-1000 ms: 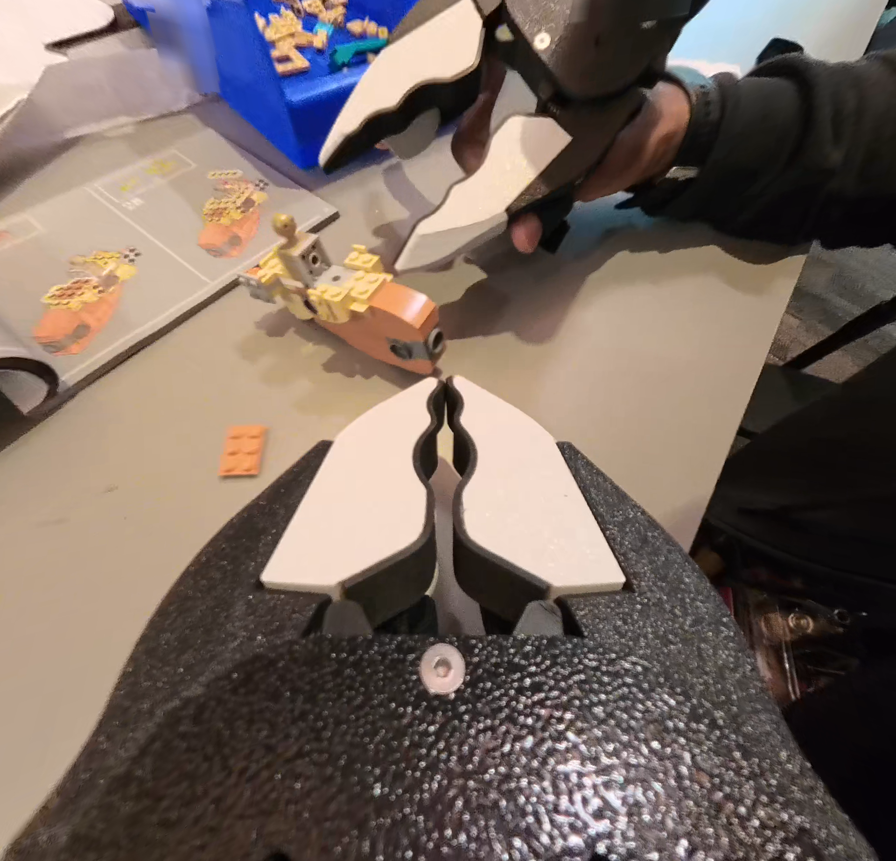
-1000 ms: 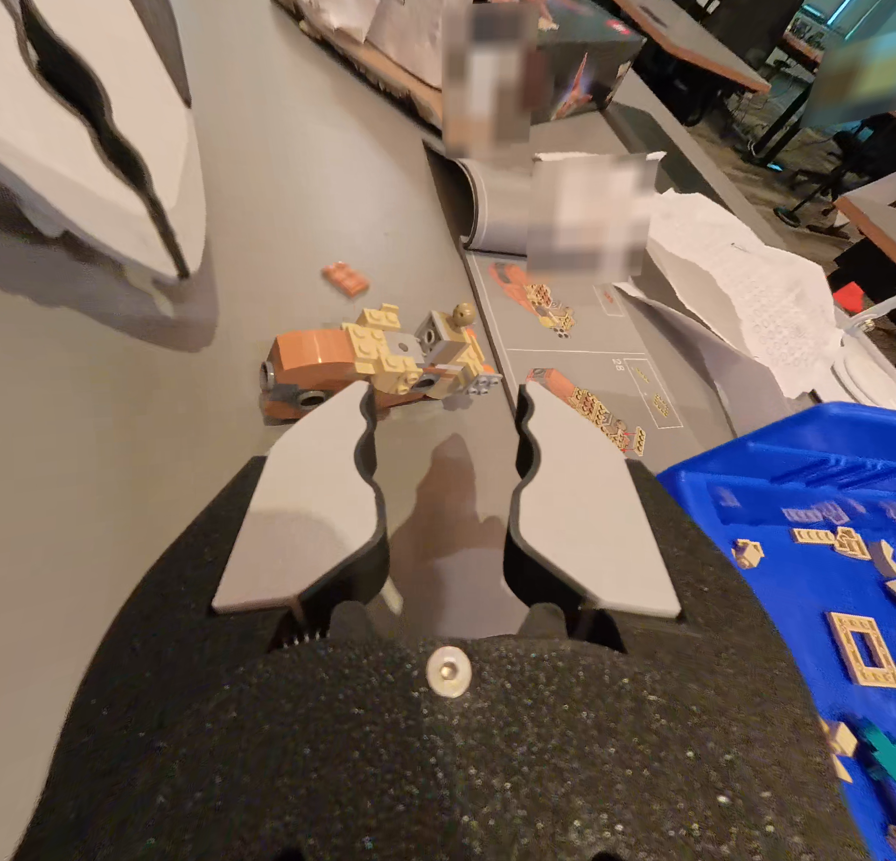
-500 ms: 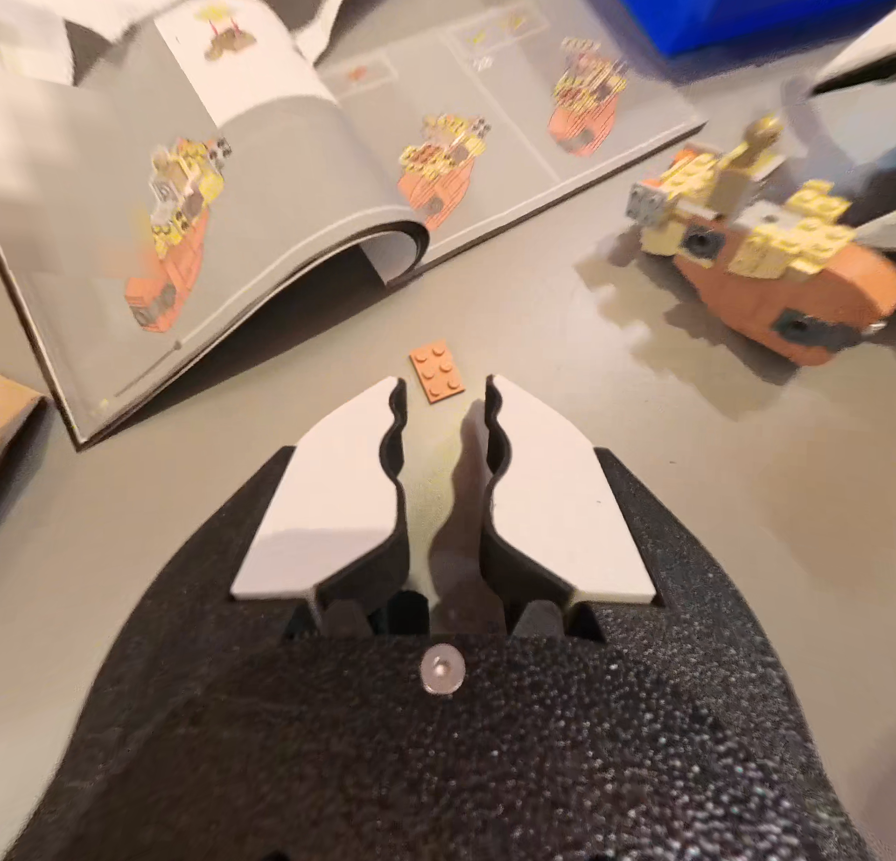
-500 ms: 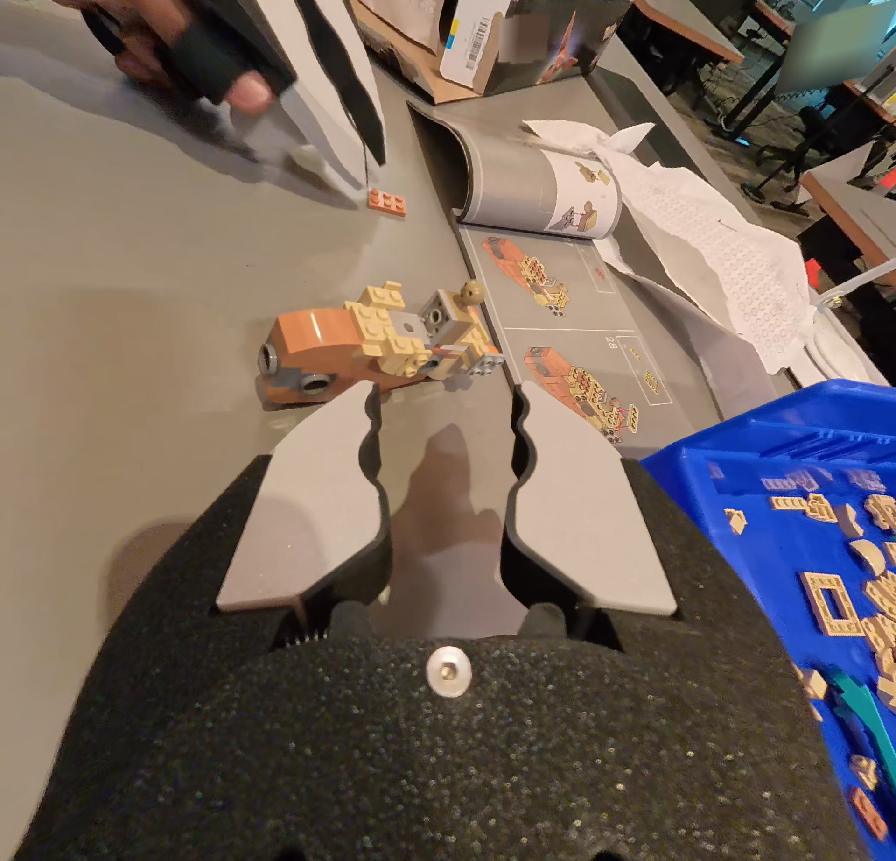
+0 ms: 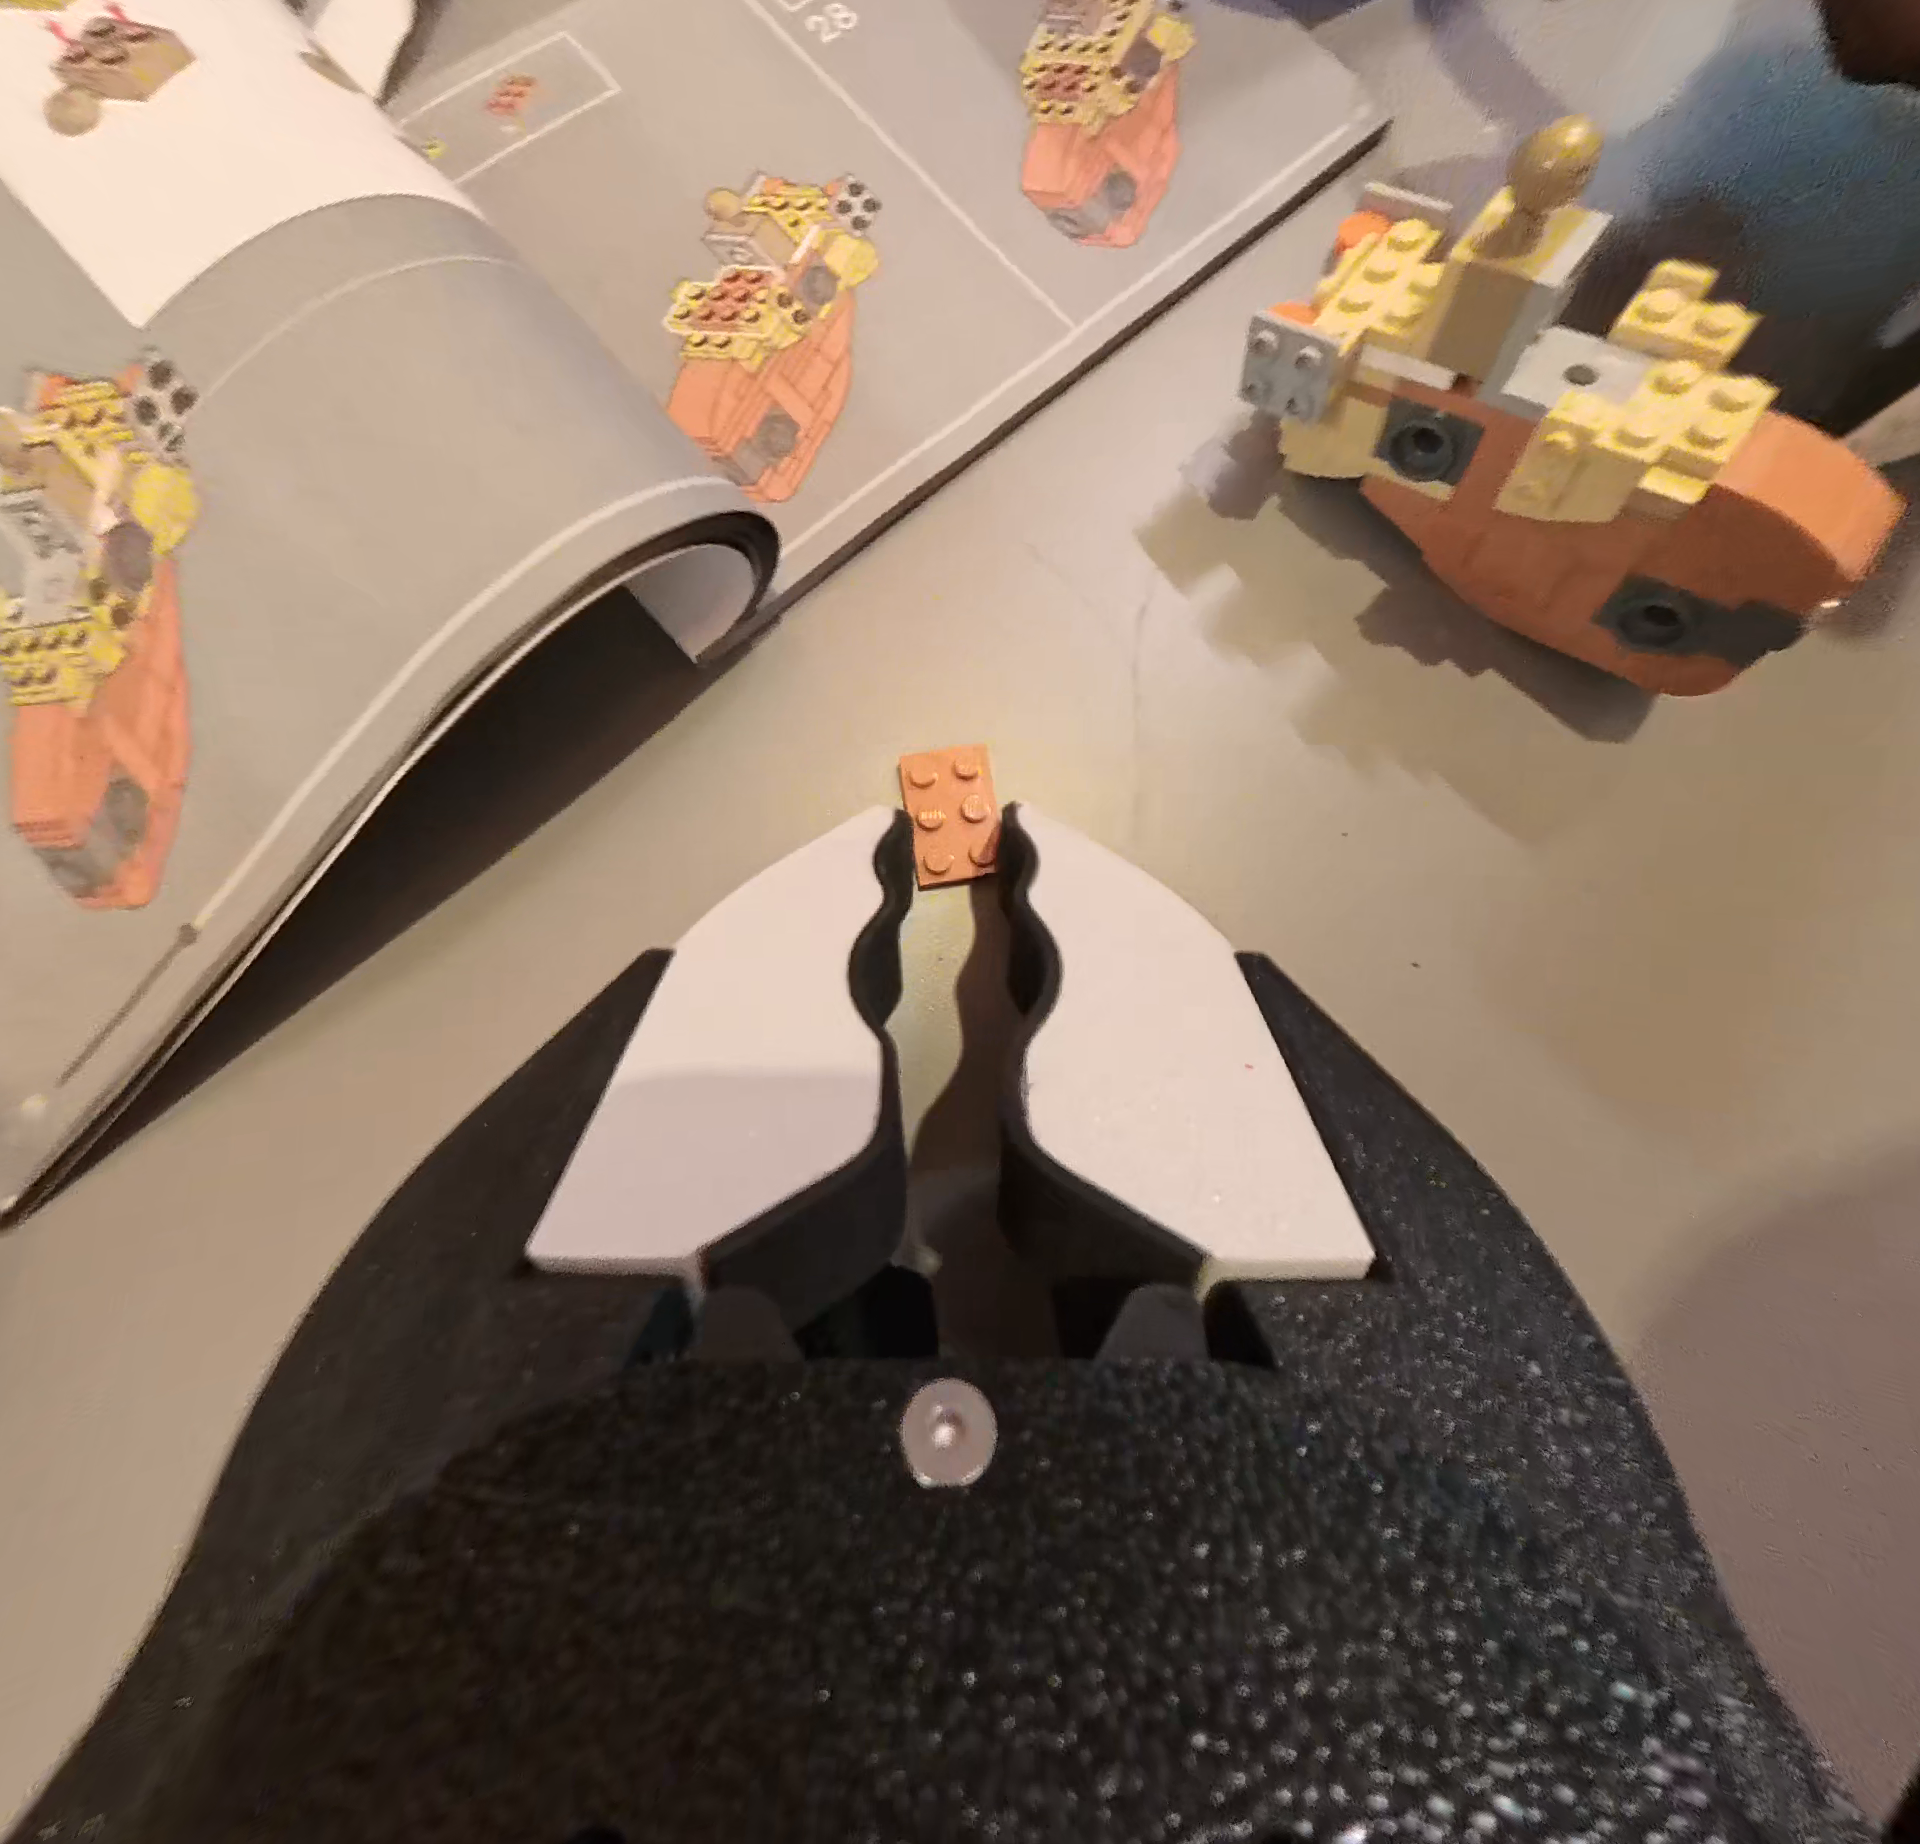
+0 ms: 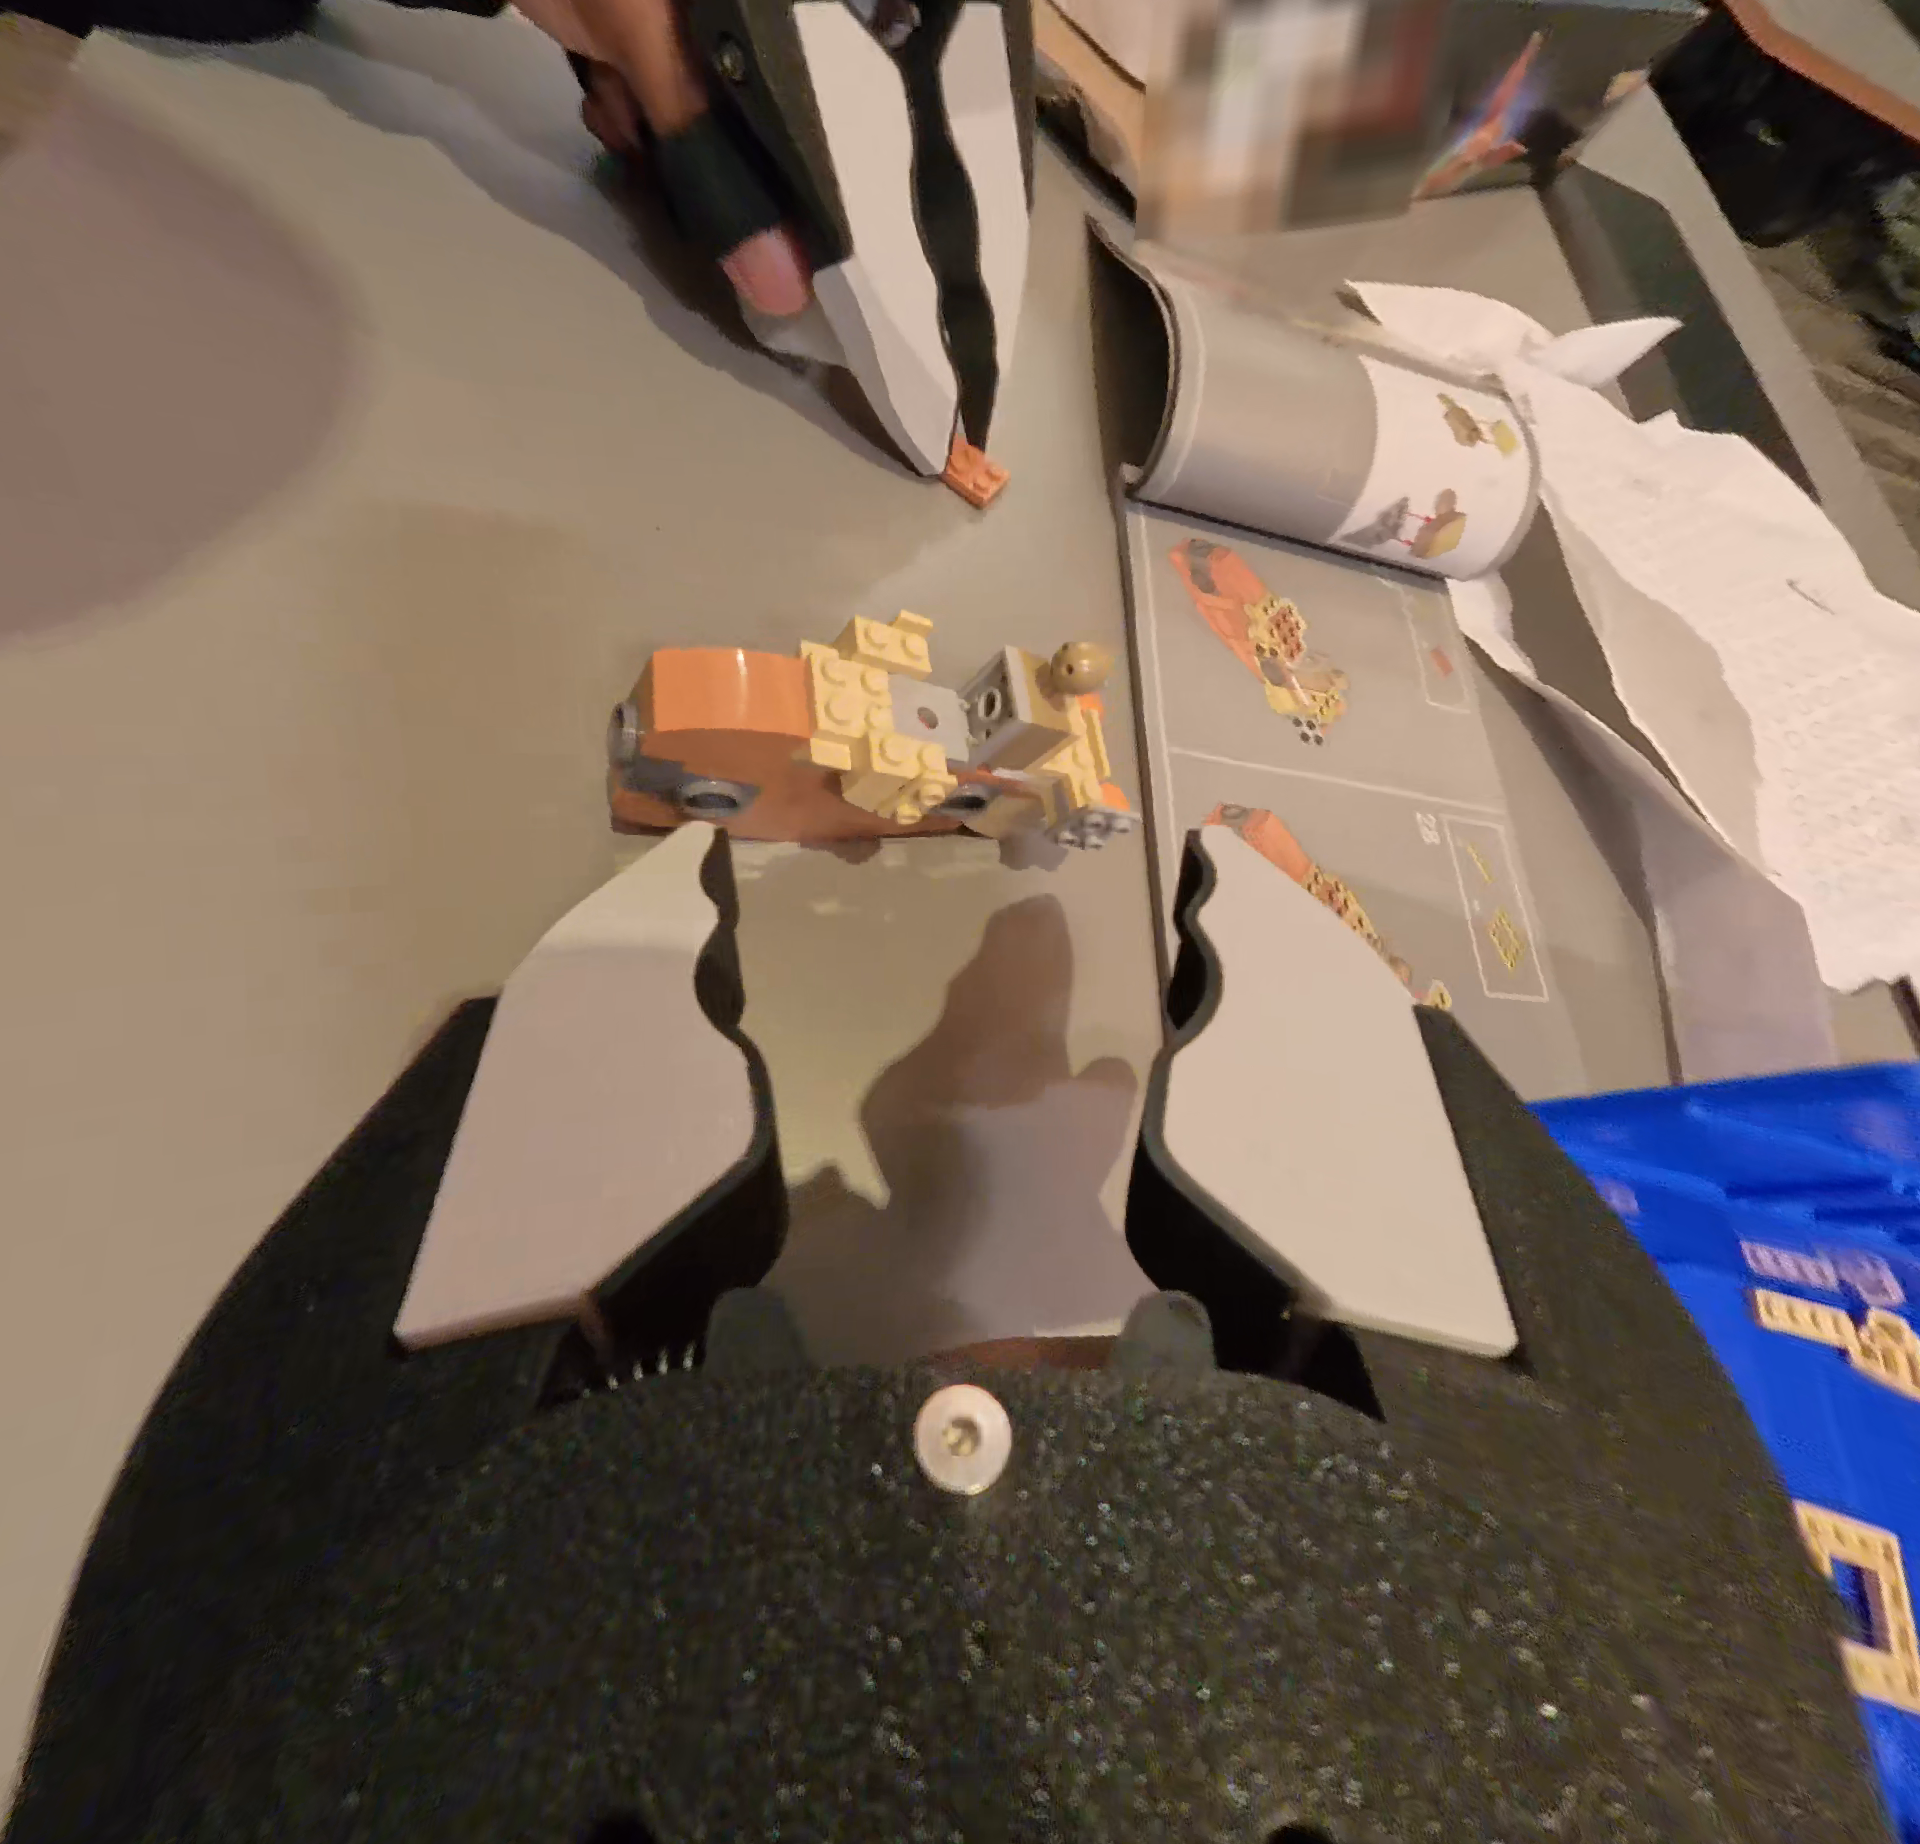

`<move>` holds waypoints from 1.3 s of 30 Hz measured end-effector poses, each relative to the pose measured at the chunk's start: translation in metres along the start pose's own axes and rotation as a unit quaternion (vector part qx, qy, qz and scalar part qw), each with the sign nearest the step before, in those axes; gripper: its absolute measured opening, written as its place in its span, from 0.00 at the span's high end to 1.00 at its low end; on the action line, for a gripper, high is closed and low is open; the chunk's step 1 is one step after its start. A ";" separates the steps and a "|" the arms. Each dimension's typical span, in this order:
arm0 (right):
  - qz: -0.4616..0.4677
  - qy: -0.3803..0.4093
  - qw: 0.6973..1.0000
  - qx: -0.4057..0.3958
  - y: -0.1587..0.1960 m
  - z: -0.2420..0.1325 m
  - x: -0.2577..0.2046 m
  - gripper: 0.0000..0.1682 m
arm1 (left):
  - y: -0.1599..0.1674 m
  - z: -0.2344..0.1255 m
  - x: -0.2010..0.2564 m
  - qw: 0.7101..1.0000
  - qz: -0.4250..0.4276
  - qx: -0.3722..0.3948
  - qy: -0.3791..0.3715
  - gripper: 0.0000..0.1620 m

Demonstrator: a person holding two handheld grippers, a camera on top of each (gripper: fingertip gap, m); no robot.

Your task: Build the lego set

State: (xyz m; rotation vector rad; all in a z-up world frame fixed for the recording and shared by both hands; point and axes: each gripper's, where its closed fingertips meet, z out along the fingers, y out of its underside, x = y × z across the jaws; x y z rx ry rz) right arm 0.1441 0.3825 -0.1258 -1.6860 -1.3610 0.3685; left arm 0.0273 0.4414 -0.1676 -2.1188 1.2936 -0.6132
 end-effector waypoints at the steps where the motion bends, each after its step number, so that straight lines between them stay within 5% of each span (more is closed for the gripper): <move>1: -0.007 -0.009 1.000 -0.005 0.000 0.003 0.000 0.50 | -0.001 0.000 0.002 1.000 -0.001 0.004 0.013 0.90; 8: -0.030 -0.026 0.998 -0.048 0.000 0.027 -0.007 0.46 | -0.014 -0.013 0.023 0.994 -0.008 0.048 0.093 0.90; 19: 0.043 0.073 0.992 -0.093 -0.012 0.046 -0.012 0.44 | -0.043 -0.050 0.060 0.986 0.038 0.077 0.146 0.90; 24: 0.002 -0.010 1.000 -0.014 -0.012 0.031 -0.004 0.47 | -0.048 -0.042 0.074 0.986 0.062 0.056 0.146 0.90; 34: -0.046 -0.139 0.988 -0.049 0.013 0.044 -0.002 0.48 | -0.054 -0.032 0.082 0.991 0.066 0.017 0.116 0.90; 39: -0.045 -0.152 0.986 -0.048 0.012 0.045 -0.004 0.60 | -0.054 -0.030 0.083 0.992 0.061 0.010 0.111 0.90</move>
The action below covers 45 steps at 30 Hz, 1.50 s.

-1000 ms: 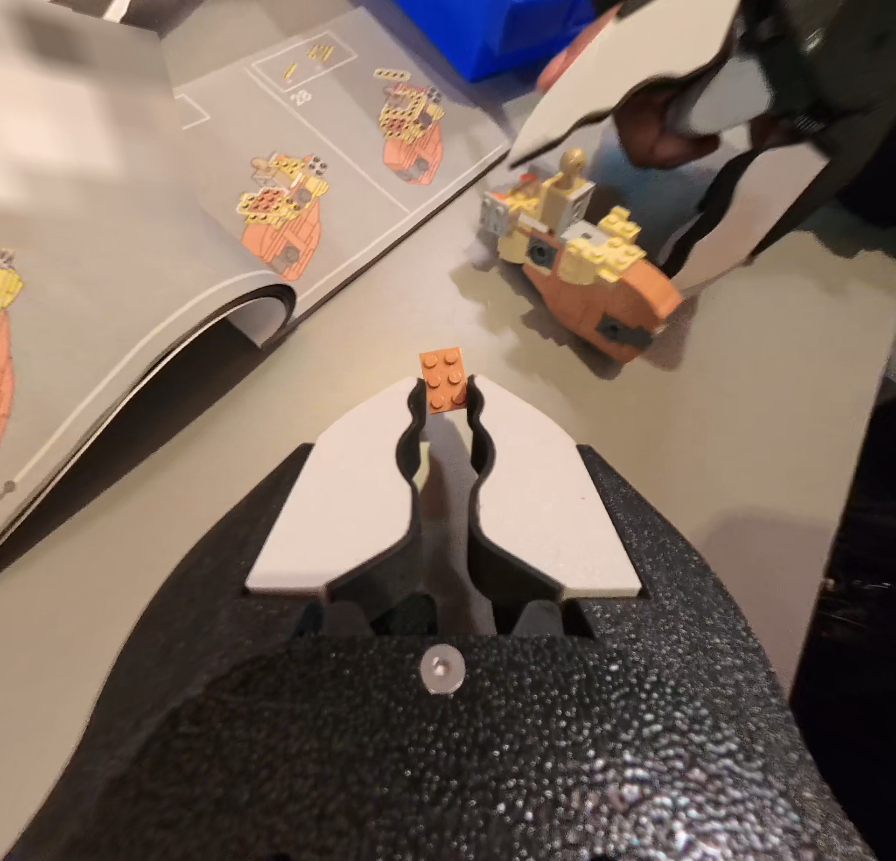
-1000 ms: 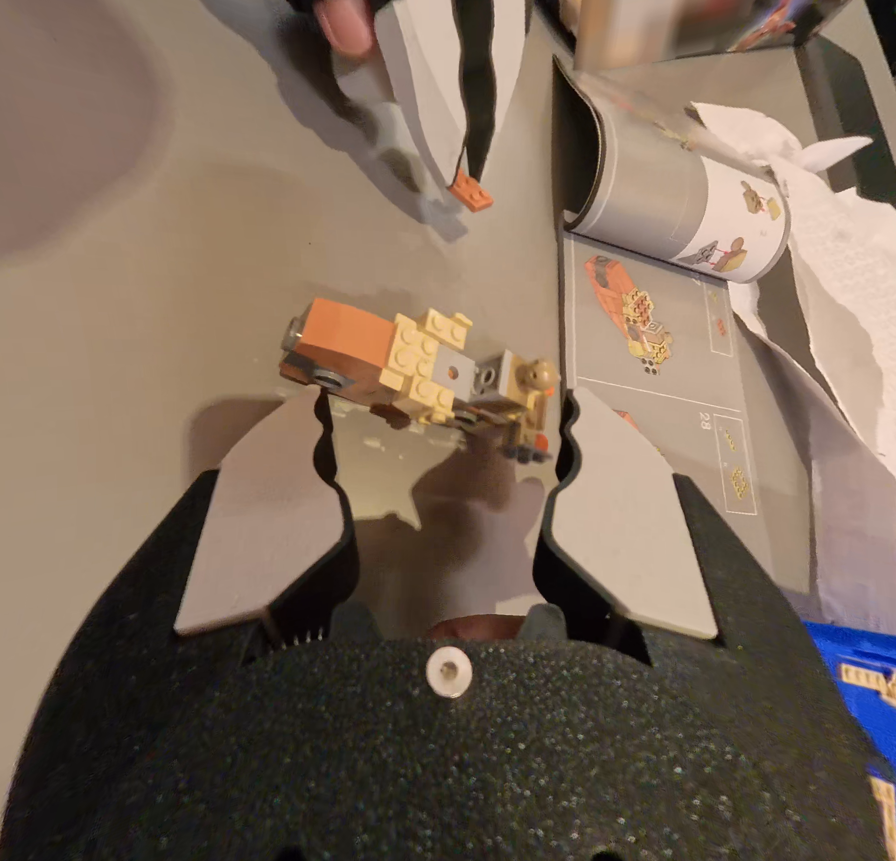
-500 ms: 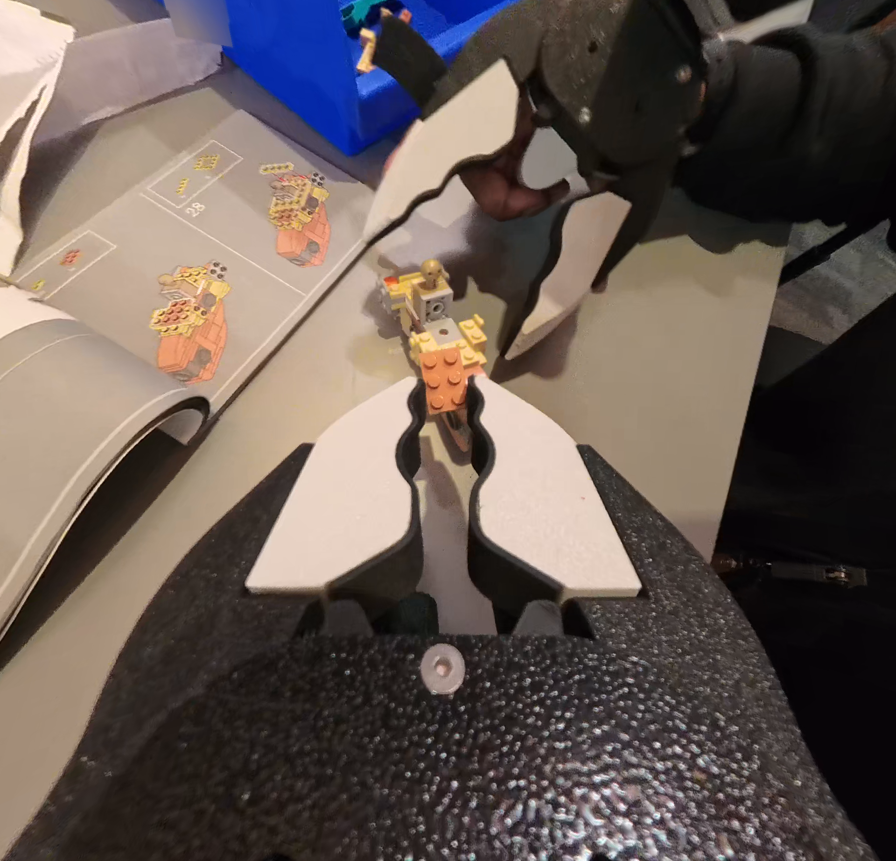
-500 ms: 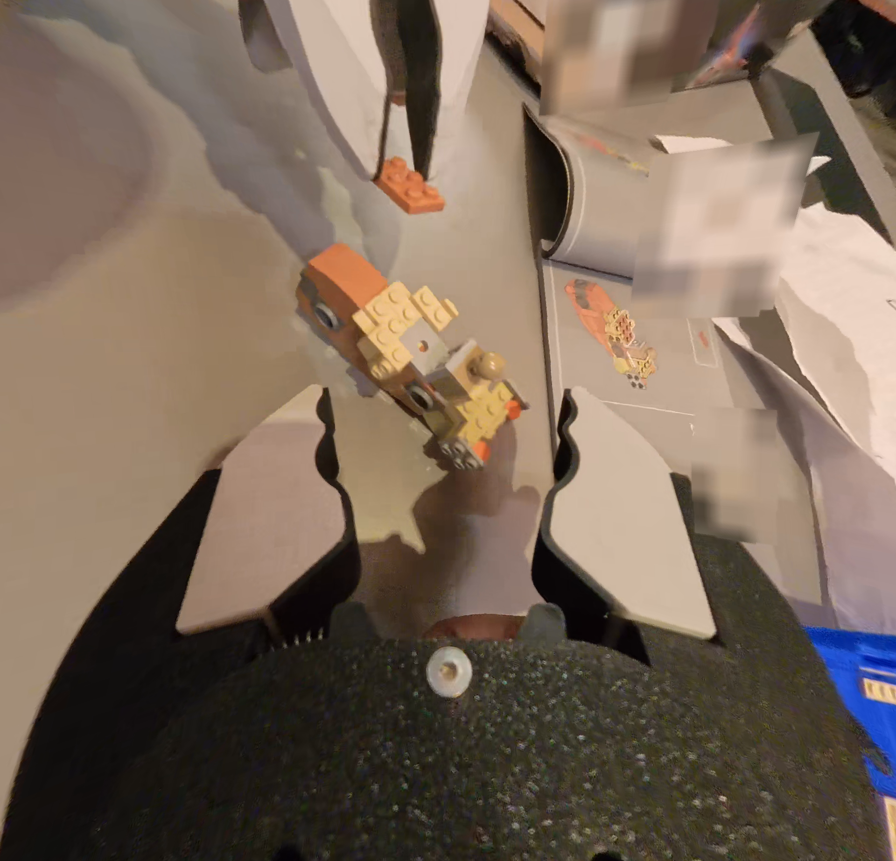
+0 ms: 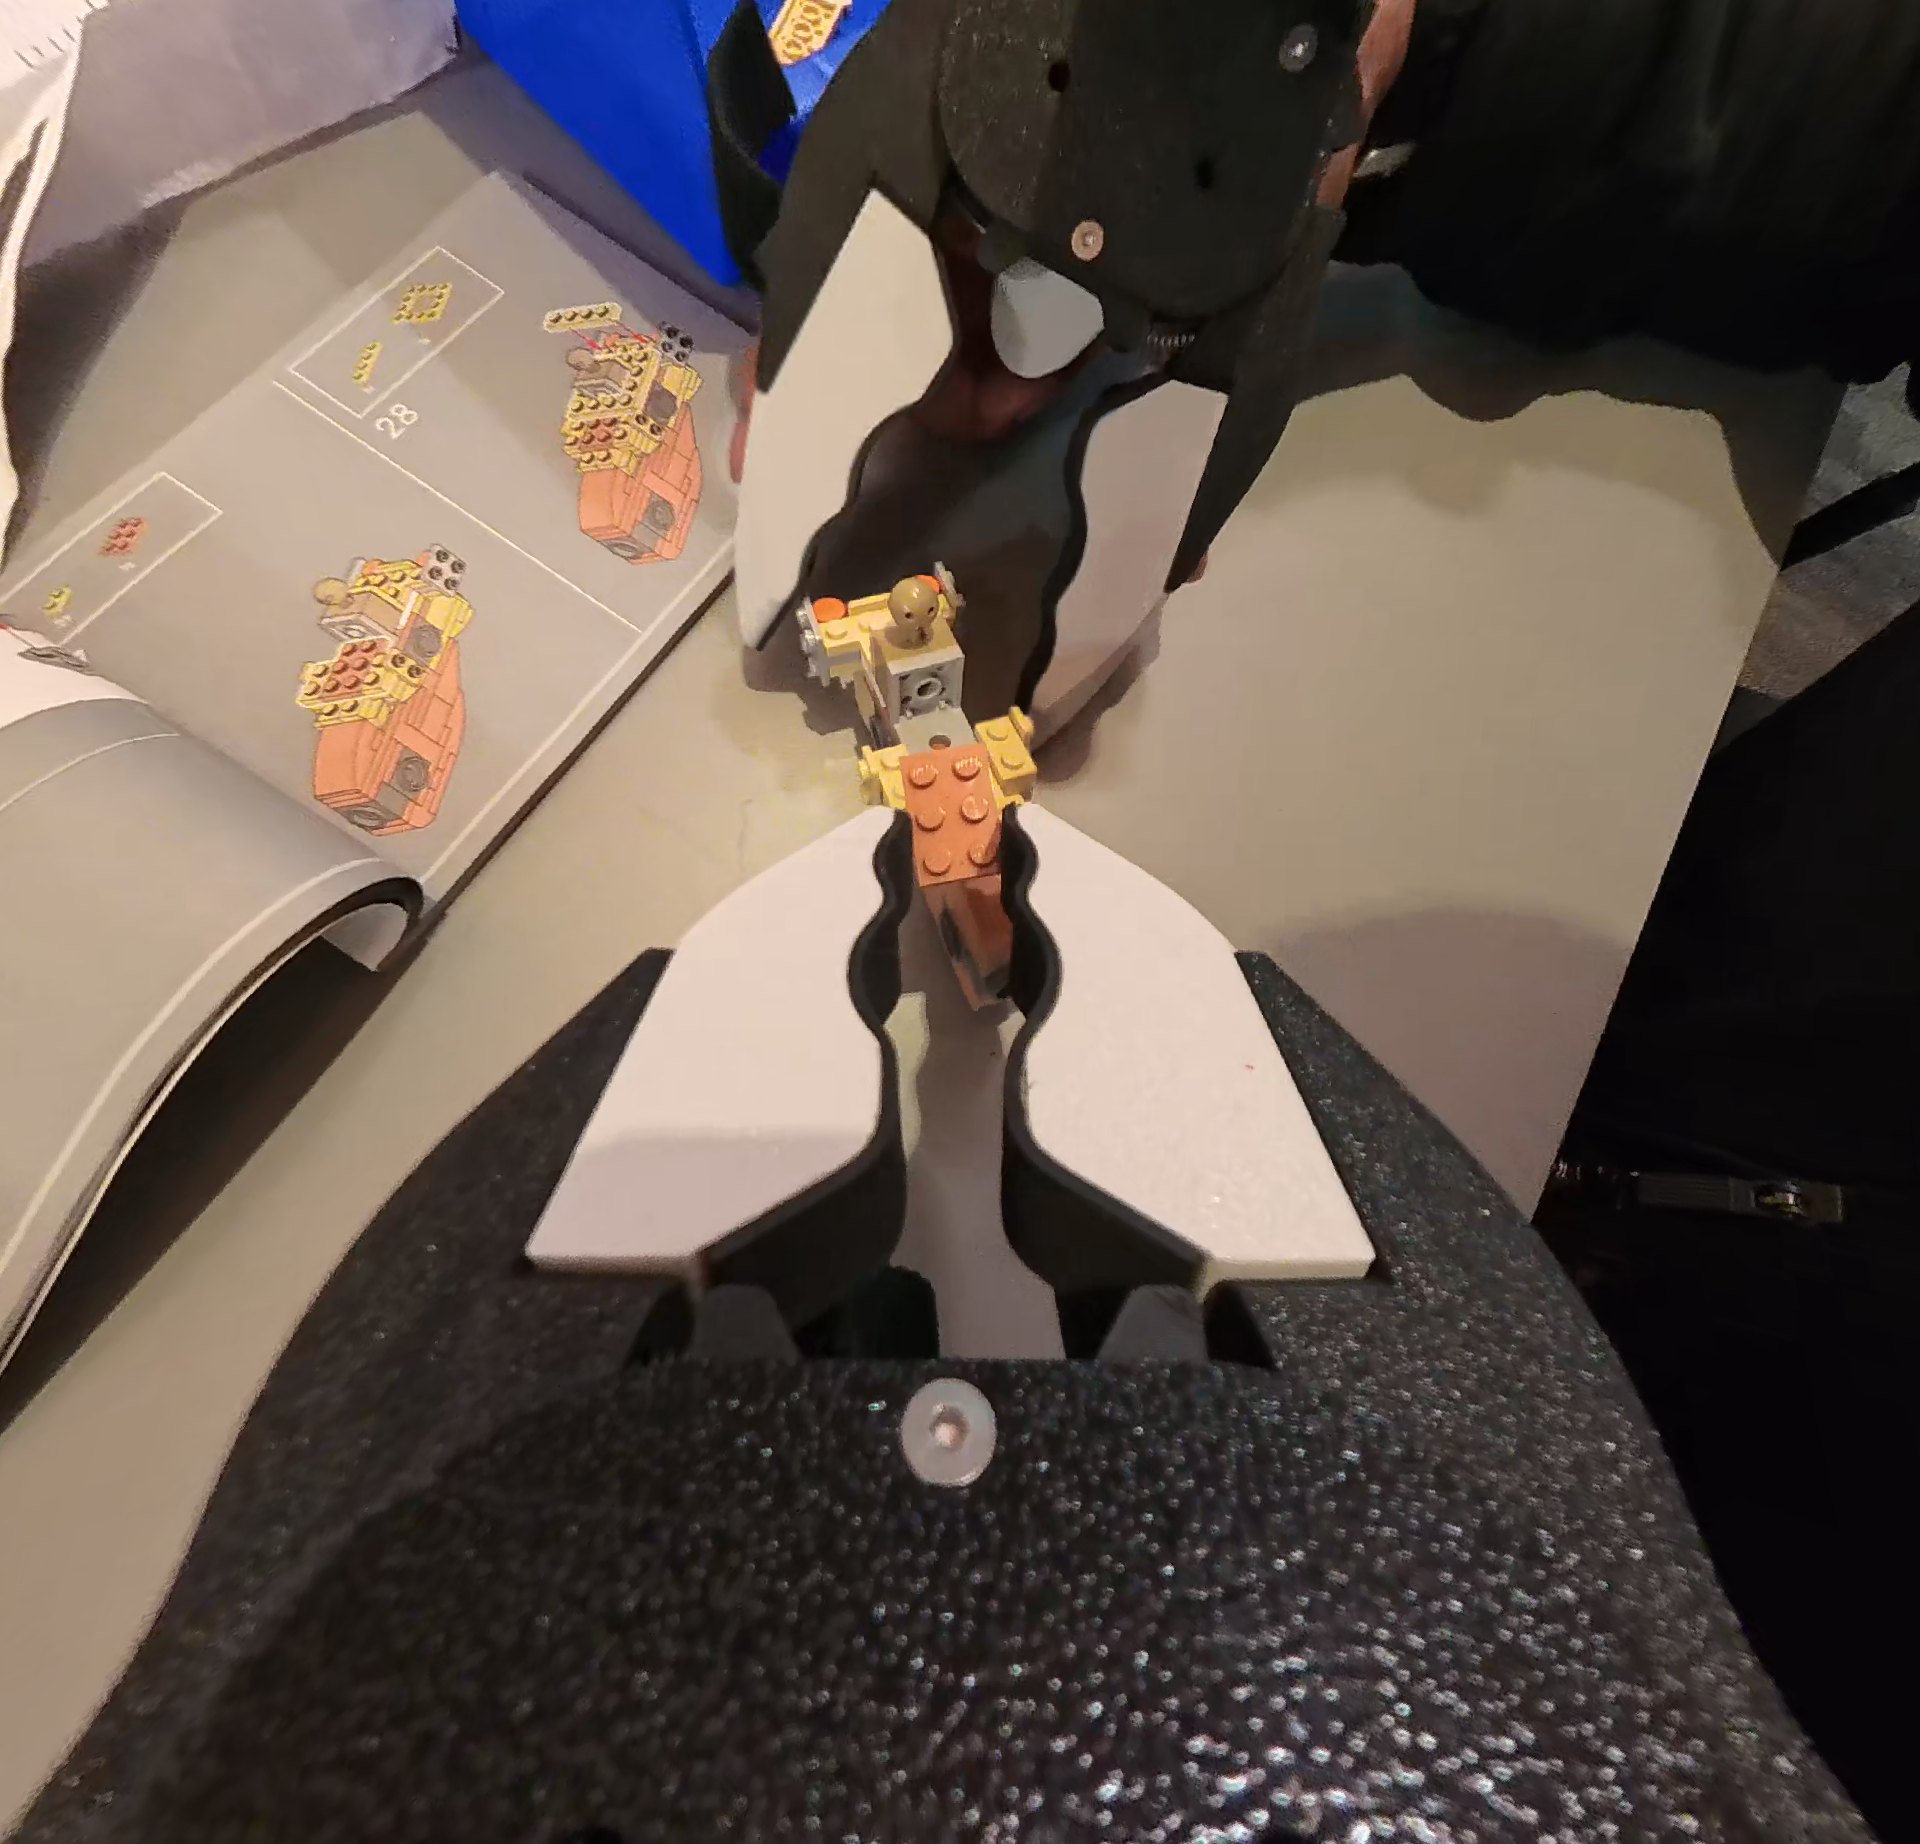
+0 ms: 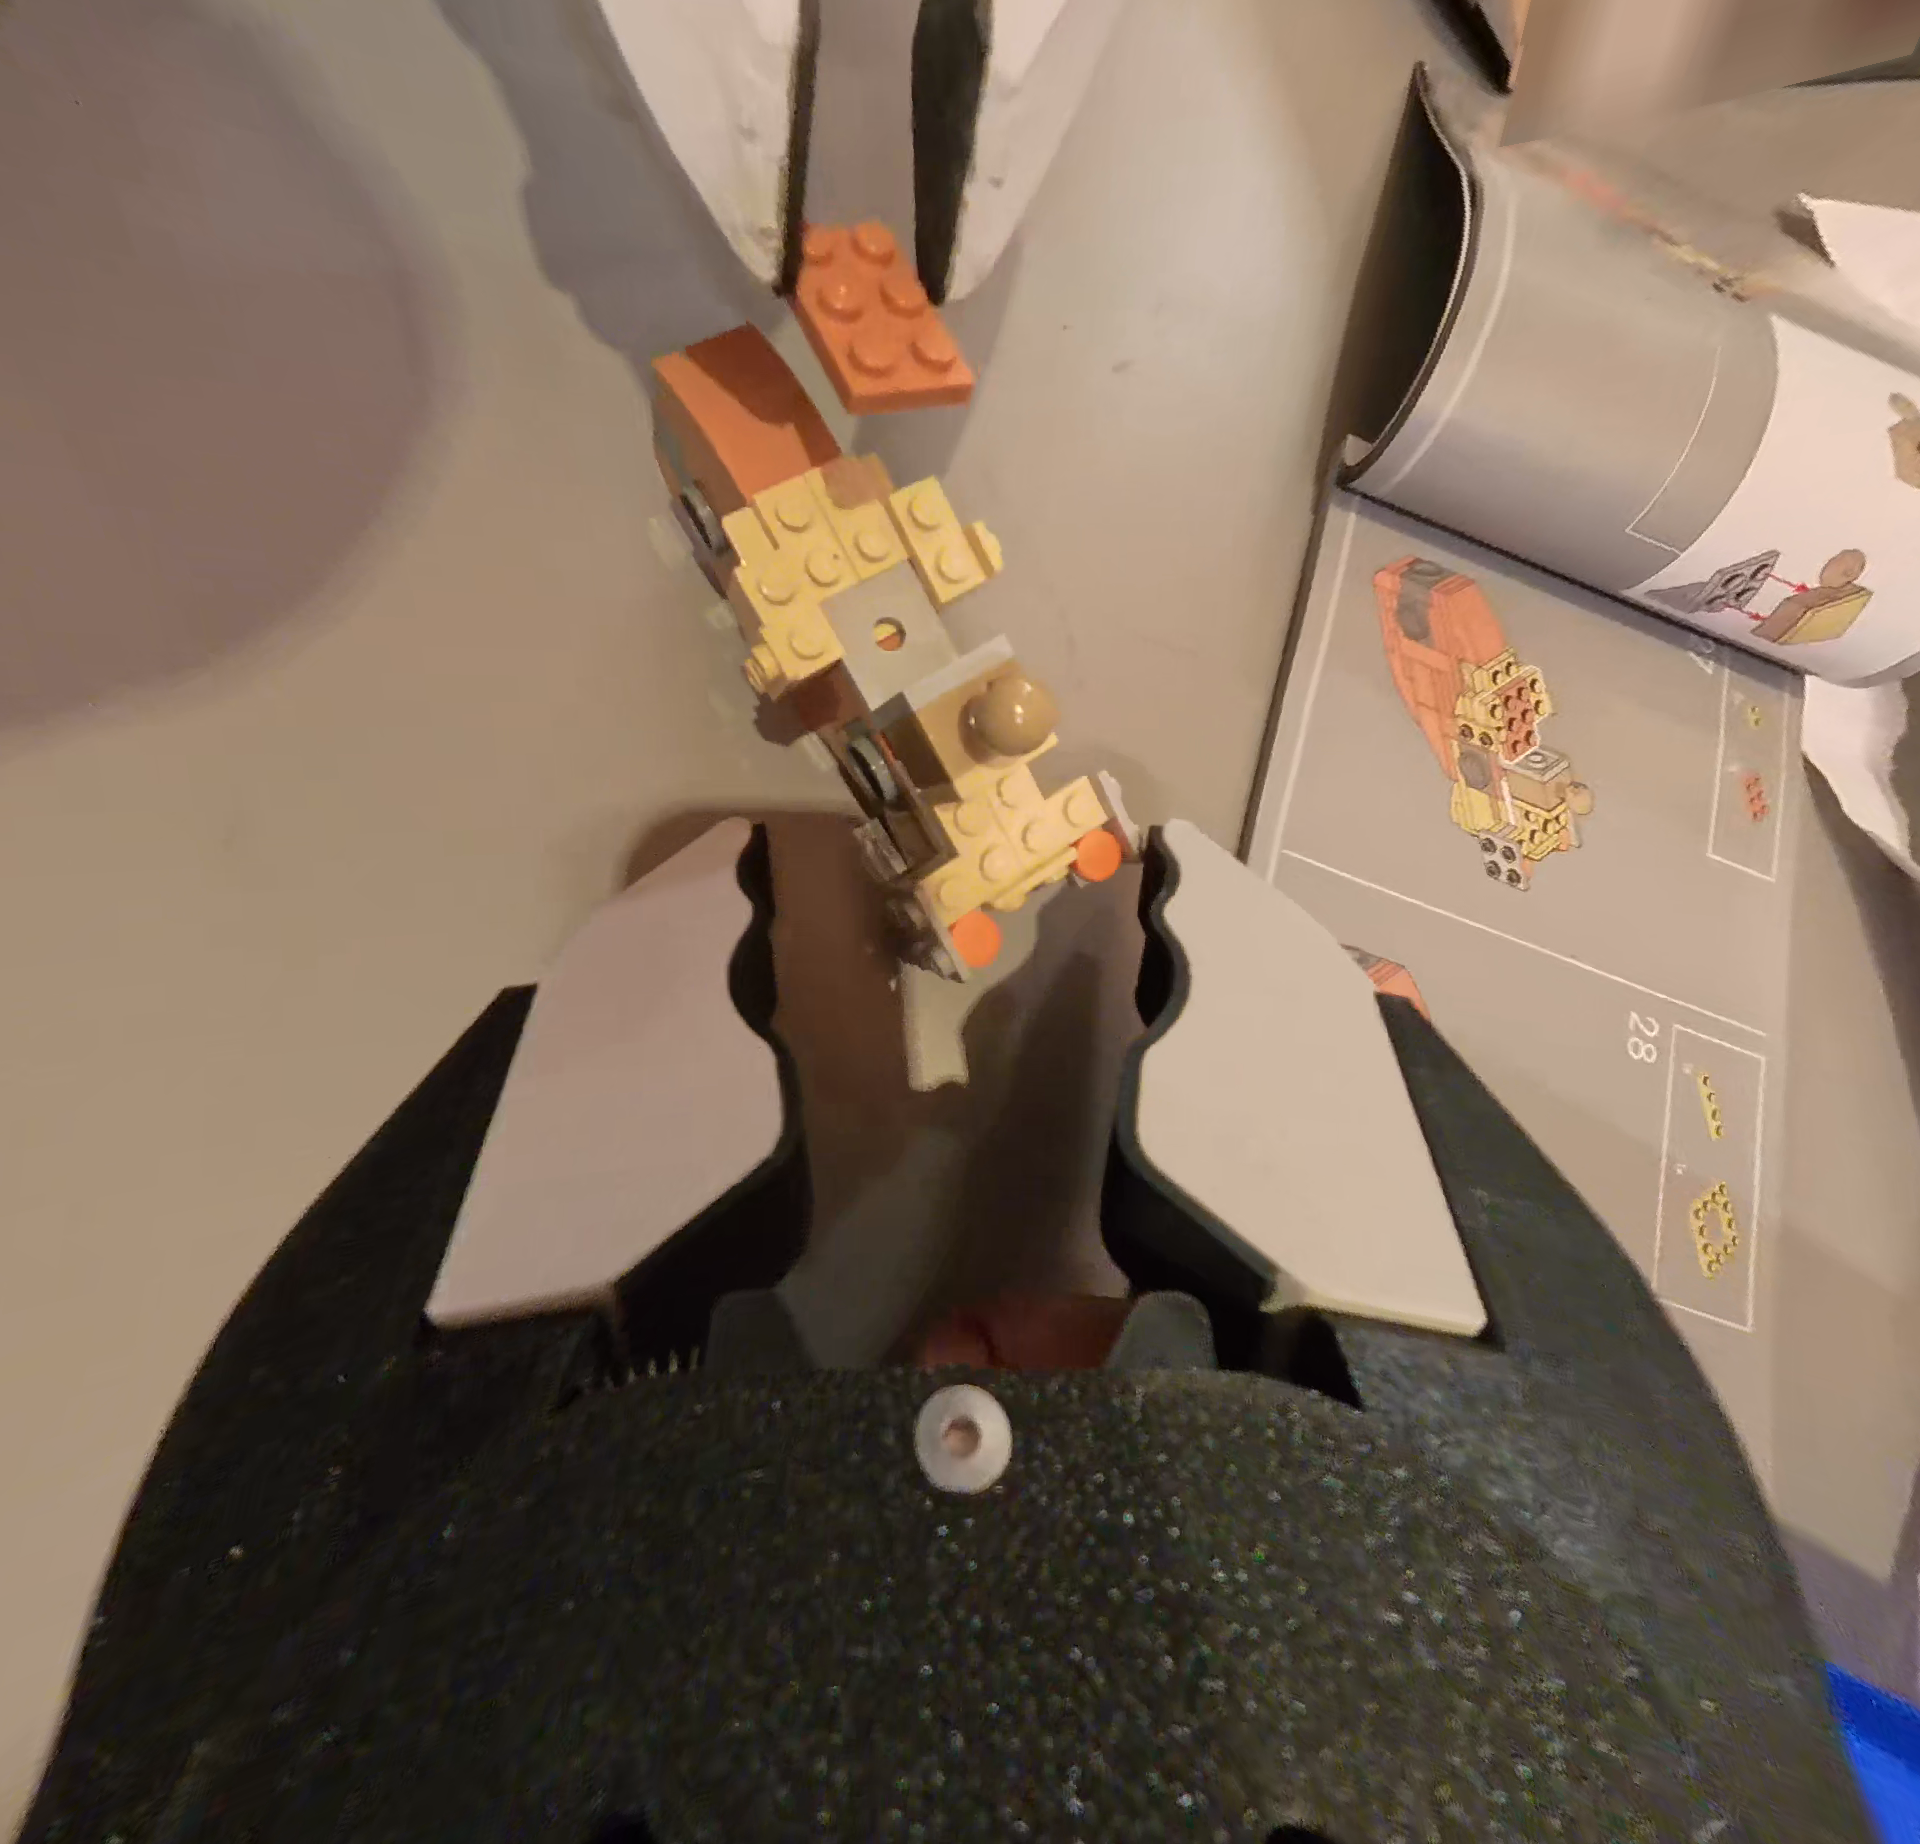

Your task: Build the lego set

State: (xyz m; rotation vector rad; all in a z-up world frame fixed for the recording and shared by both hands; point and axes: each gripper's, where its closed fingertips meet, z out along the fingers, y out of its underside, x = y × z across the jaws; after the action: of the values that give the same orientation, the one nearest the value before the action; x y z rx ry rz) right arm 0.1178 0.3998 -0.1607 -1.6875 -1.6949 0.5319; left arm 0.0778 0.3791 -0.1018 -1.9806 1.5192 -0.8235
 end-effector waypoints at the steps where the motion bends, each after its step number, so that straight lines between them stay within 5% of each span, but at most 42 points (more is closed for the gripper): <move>1: 0.001 0.006 1.000 0.002 0.000 -0.001 0.001 0.63 | 0.000 0.001 0.000 1.000 -0.001 -0.001 0.000 0.90; 5: 0.009 0.025 1.000 0.010 -0.002 -0.004 0.000 0.72 | 0.002 0.001 -0.002 1.000 -0.006 -0.004 -0.002 0.90; 28: 0.052 0.095 0.994 0.005 -0.011 -0.012 -0.022 0.72 | 0.010 0.015 0.024 0.989 0.075 -0.127 -0.024 0.90; 45: 0.039 0.093 0.995 0.006 -0.011 -0.008 -0.029 0.72 | 0.015 0.020 0.030 0.988 0.086 -0.130 -0.018 0.87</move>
State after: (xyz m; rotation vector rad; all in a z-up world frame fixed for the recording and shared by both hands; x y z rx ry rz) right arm 0.1138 0.3695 -0.1523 -1.7441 -1.4966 0.4063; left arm 0.0881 0.3469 -0.1218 -1.9940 1.8240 -0.5383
